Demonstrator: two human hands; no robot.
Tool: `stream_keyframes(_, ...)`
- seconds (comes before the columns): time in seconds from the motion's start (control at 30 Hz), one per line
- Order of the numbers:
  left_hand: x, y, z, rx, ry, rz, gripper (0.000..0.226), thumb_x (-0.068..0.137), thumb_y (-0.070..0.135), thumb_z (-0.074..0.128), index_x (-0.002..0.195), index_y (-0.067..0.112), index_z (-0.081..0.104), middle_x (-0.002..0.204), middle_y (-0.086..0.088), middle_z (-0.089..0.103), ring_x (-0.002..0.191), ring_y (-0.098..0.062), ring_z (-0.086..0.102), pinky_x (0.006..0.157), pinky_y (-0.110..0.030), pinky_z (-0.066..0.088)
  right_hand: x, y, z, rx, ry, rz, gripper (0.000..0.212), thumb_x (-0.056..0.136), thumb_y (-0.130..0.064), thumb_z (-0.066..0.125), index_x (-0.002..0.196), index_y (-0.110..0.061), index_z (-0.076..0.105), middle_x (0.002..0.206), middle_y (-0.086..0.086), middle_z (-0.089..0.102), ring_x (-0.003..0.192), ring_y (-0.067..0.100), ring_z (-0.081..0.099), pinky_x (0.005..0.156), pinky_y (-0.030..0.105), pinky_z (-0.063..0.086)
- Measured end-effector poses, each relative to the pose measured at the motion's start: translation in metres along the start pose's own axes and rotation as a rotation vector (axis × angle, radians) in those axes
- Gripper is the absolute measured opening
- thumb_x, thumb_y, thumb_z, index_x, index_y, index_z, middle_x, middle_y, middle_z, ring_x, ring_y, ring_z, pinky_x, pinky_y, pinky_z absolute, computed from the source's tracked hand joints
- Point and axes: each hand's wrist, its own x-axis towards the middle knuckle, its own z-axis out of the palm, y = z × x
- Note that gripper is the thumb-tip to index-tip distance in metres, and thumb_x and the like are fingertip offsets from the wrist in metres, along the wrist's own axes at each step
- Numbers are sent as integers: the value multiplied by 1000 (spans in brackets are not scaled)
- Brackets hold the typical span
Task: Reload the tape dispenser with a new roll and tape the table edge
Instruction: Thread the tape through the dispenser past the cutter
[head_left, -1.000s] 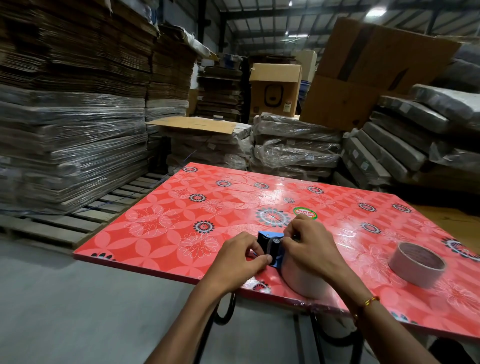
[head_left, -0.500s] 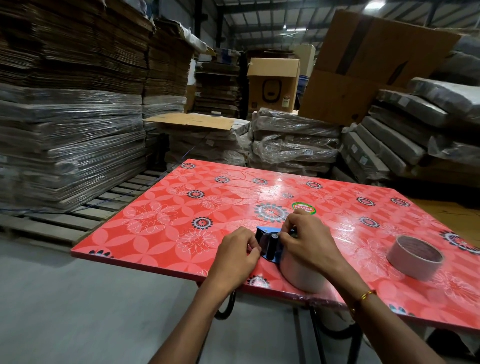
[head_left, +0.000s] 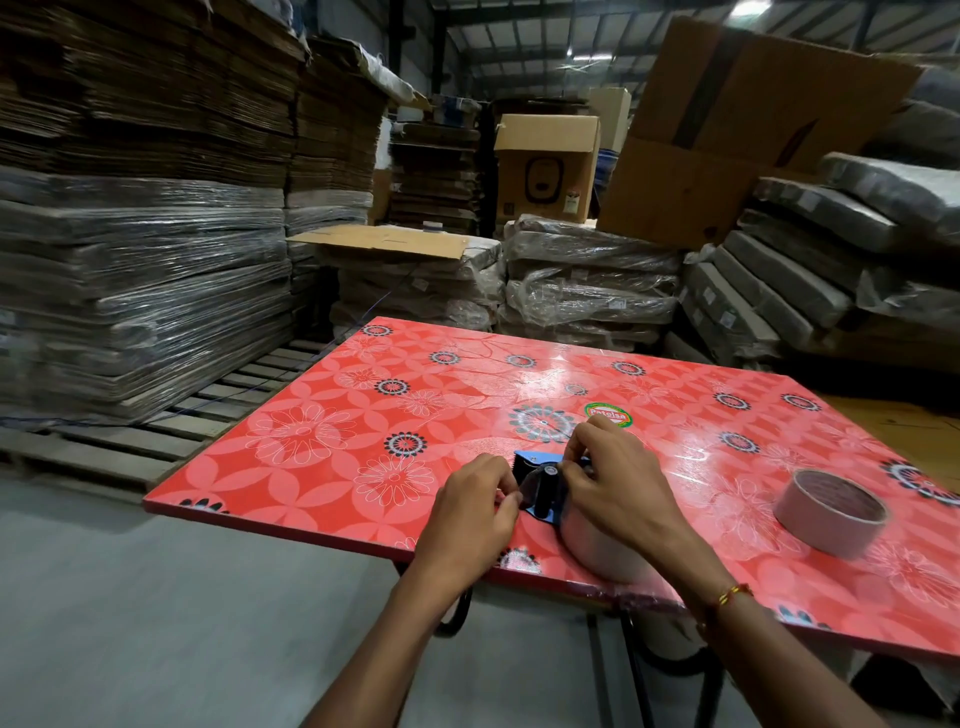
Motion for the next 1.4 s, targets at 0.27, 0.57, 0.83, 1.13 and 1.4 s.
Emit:
stream_keyframes(0.27,1,0,1,-2,5,-14,10,87,14,63,78,14,59,84,2,60,78,-17,57,71,-36,48,-3,-1,1,-51,32,-32,10,89,-15,58,81,-13,53,89,2,56,79,30,57,69,46,48)
stream_keyframes(0.57,1,2,1,8,5,-42,11,87,14,61,77,15,56,82,2,60,77,-18,57,70,-39,50,0,1,-6,66,-1,16,8,91,-15,63,83,-15,62,90,-1,66,84,21,61,72,36,48)
stream_keyframes(0.83,1,3,0,-17,1,-61,9,86,14,61,78,15,58,82,2,62,77,-18,59,71,-43,51,2,-2,-13,219,-283,62,35,84,-10,66,113,-18,49,104,3,60,90,25,61,77,35,51)
stream_keyframes(1.13,1,3,-1,-20,-9,-58,11,86,13,60,76,15,56,82,0,61,78,-21,58,71,-43,50,13,-12,-8,-27,-382,114,41,84,-5,62,123,-17,57,118,13,69,109,34,62,90,45,53)
stream_keyframes(1.4,1,2,0,-8,-37,-51,21,88,17,64,73,23,51,87,3,59,81,-18,57,72,-39,50,17,-18,-9,-180,-353,76,32,83,-5,63,113,-14,61,115,11,68,106,34,60,77,37,46)
